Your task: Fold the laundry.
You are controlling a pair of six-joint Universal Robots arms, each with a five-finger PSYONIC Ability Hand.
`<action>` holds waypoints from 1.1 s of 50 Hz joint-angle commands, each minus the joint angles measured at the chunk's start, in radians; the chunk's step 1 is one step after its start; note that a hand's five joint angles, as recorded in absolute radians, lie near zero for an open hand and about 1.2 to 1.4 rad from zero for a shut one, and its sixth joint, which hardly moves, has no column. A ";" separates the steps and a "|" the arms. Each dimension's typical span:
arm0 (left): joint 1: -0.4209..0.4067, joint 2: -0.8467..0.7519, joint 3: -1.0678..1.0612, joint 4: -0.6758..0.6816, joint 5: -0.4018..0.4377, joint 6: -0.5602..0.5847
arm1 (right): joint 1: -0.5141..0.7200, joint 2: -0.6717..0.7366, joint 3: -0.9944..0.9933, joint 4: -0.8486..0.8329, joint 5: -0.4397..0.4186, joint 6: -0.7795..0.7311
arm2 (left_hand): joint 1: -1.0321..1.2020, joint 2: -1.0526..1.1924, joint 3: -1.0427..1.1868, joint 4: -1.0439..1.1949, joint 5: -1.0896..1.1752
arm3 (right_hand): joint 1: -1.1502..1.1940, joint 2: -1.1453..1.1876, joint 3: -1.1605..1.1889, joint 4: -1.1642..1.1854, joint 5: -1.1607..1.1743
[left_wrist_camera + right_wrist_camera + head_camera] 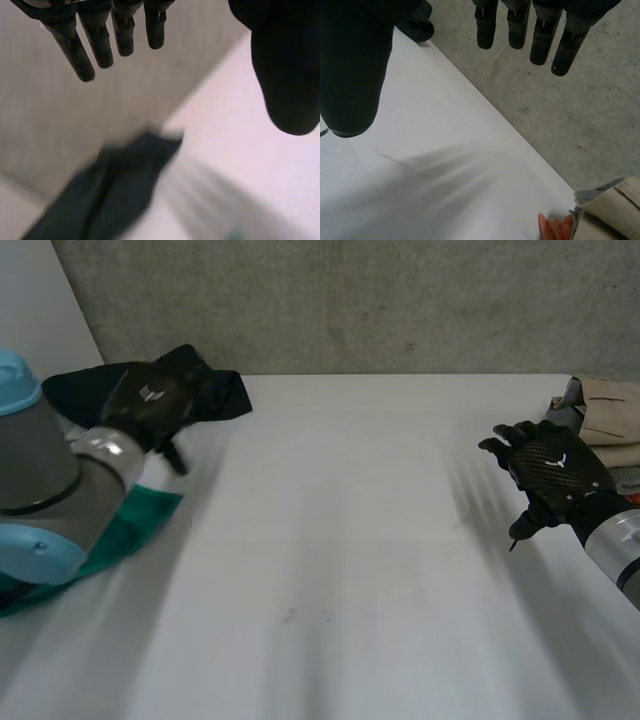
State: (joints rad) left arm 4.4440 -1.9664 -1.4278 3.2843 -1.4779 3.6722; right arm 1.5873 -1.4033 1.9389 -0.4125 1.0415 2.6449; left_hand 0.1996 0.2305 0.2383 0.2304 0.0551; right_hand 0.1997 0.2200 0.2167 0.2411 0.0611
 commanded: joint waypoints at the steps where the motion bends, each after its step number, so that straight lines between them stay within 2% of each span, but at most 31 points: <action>1: 0.259 -0.043 -0.095 -0.051 -0.082 0.300 | -0.003 0.006 -0.009 -0.002 -0.006 0.000 | 0.023 -0.008 -0.016 -0.008 -0.007 | -0.025 -0.046 -0.042 -0.067 -0.061; 9: 0.397 -0.164 -0.099 0.095 -0.087 0.396 | -0.003 0.009 -0.002 0.000 -0.008 0.000 | 0.032 0.001 -0.007 0.001 0.001 | -0.025 -0.046 -0.042 -0.067 -0.061; 16: 0.437 -0.246 -0.060 0.121 -0.084 0.465 | -0.003 0.010 0.003 0.001 -0.006 0.000 | 0.049 0.018 0.010 0.018 0.019 | -0.025 -0.046 -0.042 -0.067 -0.061; 18: 0.451 -0.269 -0.045 0.121 -0.081 0.473 | -0.003 0.010 0.003 0.000 -0.006 0.000 | 0.119 0.088 0.081 0.088 0.089 | -0.025 -0.046 -0.042 -0.067 -0.061; 20: 0.454 -0.279 -0.034 0.121 -0.079 0.471 | -0.003 0.010 0.003 0.000 -0.006 0.001 | 0.210 0.179 0.171 0.179 0.180 | -0.025 -0.046 -0.042 -0.067 -0.061; 23: 0.454 -0.287 -0.022 0.126 -0.079 0.468 | -0.003 0.010 0.003 0.000 -0.004 0.000 | 0.591 0.560 0.552 0.560 0.561 | -0.025 -0.046 -0.042 -0.067 -0.061; 24: 0.454 -0.287 -0.020 0.129 -0.078 0.468 | -0.004 0.010 0.005 0.000 -0.004 0.000 | 0.738 0.707 0.699 0.707 0.708 | -0.025 -0.046 -0.042 -0.067 -0.061; 25: 0.449 -0.287 -0.017 0.144 -0.078 0.468 | -0.004 0.009 0.005 0.000 -0.004 0.000 | 1.134 1.103 1.096 1.104 1.104 | -0.025 -0.046 -0.042 -0.067 -0.061; 26: 0.446 -0.286 -0.016 0.152 -0.079 0.468 | -0.004 0.010 0.005 0.000 -0.004 0.000 | 1.196 1.165 1.157 1.165 1.166 | -0.025 -0.046 -0.042 -0.067 -0.061; 30: 0.422 -0.253 -0.025 0.219 -0.090 0.453 | -0.004 0.009 0.005 0.000 -0.001 0.000 | 1.197 1.166 1.158 1.166 1.167 | -0.025 -0.046 -0.042 -0.067 -0.061; 34: 0.338 -0.168 -0.034 0.235 -0.090 0.375 | -0.004 0.009 0.005 0.000 0.000 0.001 | 1.197 1.166 1.158 1.166 1.167 | -0.025 -0.046 -0.042 -0.067 -0.061; 38: 0.249 -0.076 -0.036 0.225 -0.090 0.238 | -0.006 0.009 0.005 0.000 0.003 0.001 | 1.197 1.166 1.158 1.166 1.167 | -0.025 -0.046 -0.042 -0.067 -0.061; 42: 0.106 0.032 -0.020 0.193 -0.085 0.059 | -0.007 0.009 0.003 -0.002 0.006 0.000 | 1.197 1.166 1.158 1.166 1.167 | -0.025 -0.046 -0.042 -0.067 -0.061; 43: 0.047 0.065 -0.011 0.178 -0.084 -0.001 | -0.007 0.009 0.003 -0.002 0.009 0.001 | 1.197 1.166 1.158 1.166 1.167 | -0.025 -0.046 -0.042 -0.067 -0.061; 46: -0.050 0.109 0.026 0.156 -0.084 -0.090 | -0.009 0.007 0.002 -0.003 0.011 0.000 | 1.197 1.166 1.158 1.166 1.167 | -0.025 -0.046 -0.042 -0.067 -0.061; 47: -0.114 0.125 0.052 0.143 -0.085 -0.141 | -0.010 0.007 -0.001 -0.003 0.012 0.000 | 1.197 1.166 1.158 1.166 1.167 | -0.025 -0.046 -0.042 -0.067 -0.061; 50: -0.213 0.126 0.084 0.132 -0.079 -0.205 | -0.015 0.003 -0.002 -0.003 0.014 0.000 | 1.197 1.166 1.158 1.166 1.167 | -0.025 -0.046 -0.042 -0.067 -0.061; 51: -0.280 0.115 0.102 0.133 -0.078 -0.240 | -0.018 0.001 -0.002 -0.003 0.014 0.000 | 1.197 1.166 1.158 1.166 1.167 | -0.025 -0.046 -0.042 -0.067 -0.061; 55: -0.429 0.017 0.147 0.140 -0.076 -0.268 | -0.023 0.000 -0.005 -0.003 0.014 0.000 | 1.197 1.166 1.158 1.166 1.167 | -0.025 -0.046 -0.042 -0.067 -0.061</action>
State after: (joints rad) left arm 4.2481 -1.8479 -1.3551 3.4252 -1.5588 3.4832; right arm 1.5734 -1.3994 1.9375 -0.4155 1.0544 2.6447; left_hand 1.1192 1.1964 1.1897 1.1985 0.9418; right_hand 0.1997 0.2200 0.2170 0.2411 0.0611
